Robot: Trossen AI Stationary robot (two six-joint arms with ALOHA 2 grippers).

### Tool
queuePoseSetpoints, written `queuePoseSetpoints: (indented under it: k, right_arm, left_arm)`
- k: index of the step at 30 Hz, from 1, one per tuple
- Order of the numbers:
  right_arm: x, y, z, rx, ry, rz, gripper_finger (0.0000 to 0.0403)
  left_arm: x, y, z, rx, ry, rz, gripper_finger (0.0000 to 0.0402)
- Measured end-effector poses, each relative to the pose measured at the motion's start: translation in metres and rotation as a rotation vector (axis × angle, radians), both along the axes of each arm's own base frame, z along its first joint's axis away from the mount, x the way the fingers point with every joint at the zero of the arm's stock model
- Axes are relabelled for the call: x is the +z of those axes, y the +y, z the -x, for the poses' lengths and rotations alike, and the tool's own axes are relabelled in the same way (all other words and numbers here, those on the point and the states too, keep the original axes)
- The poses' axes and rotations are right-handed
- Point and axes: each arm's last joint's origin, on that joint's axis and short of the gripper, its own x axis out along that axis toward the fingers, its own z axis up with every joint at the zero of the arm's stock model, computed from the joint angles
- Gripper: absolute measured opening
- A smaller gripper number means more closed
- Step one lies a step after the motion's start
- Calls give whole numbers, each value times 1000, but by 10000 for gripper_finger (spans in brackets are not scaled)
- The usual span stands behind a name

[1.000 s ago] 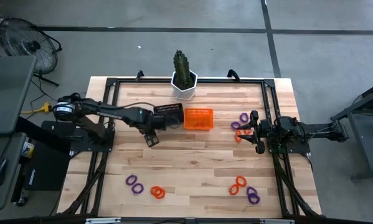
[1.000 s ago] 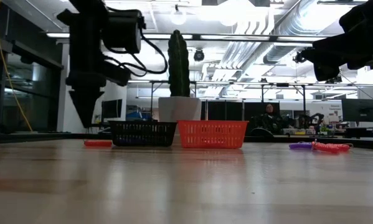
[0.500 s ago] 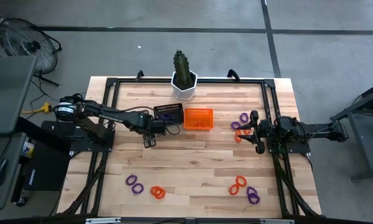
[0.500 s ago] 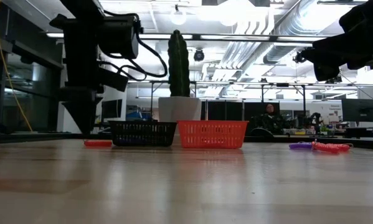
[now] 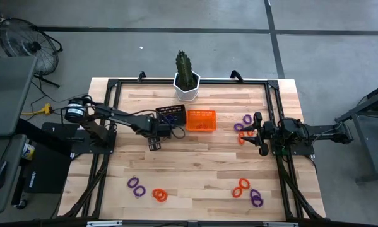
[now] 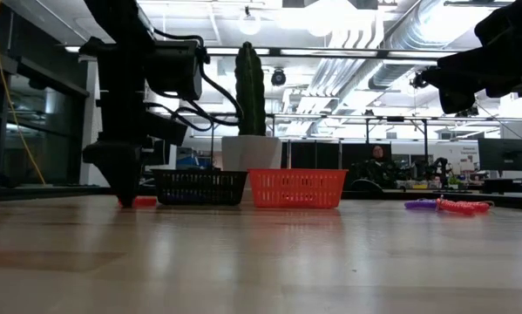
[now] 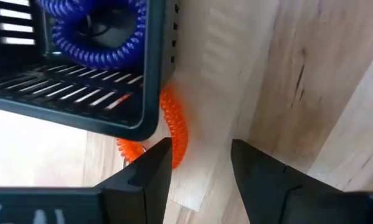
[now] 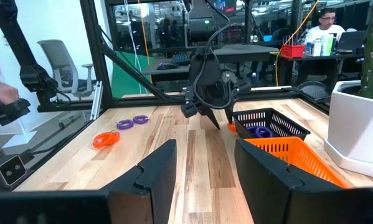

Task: Sort spring keychains
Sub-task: Put the orange spring keychain in the orange bin

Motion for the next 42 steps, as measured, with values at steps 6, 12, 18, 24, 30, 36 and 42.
queuePoseSetpoints:
  k: [6, 12, 18, 24, 30, 36, 42]
  right_arm:
    - [0, 0, 0, 0, 0, 0, 157]
    - [0, 0, 0, 0, 0, 0, 156]
    - [0, 0, 0, 0, 0, 0, 158]
    - [0, 0, 0, 0, 0, 0, 158]
    - [0, 0, 0, 0, 0, 0, 156]
    - [0, 0, 0, 0, 0, 0, 158]
    - [0, 0, 0, 0, 0, 0, 158]
  left_arm:
    - [-5, 0, -1, -2, 18, 11, 163]
    - [-6, -2, -1, -8, 28, 121, 163]
    - [-6, -6, 4, 19, 72, 232, 163]
    - [-7, -11, 6, 28, 91, 307, 163]
    - [-7, -20, 7, 15, 95, 291, 127]
    - [-7, -24, 7, 25, 90, 277, 59]
    - [-6, -28, 6, 26, 88, 266, 12]
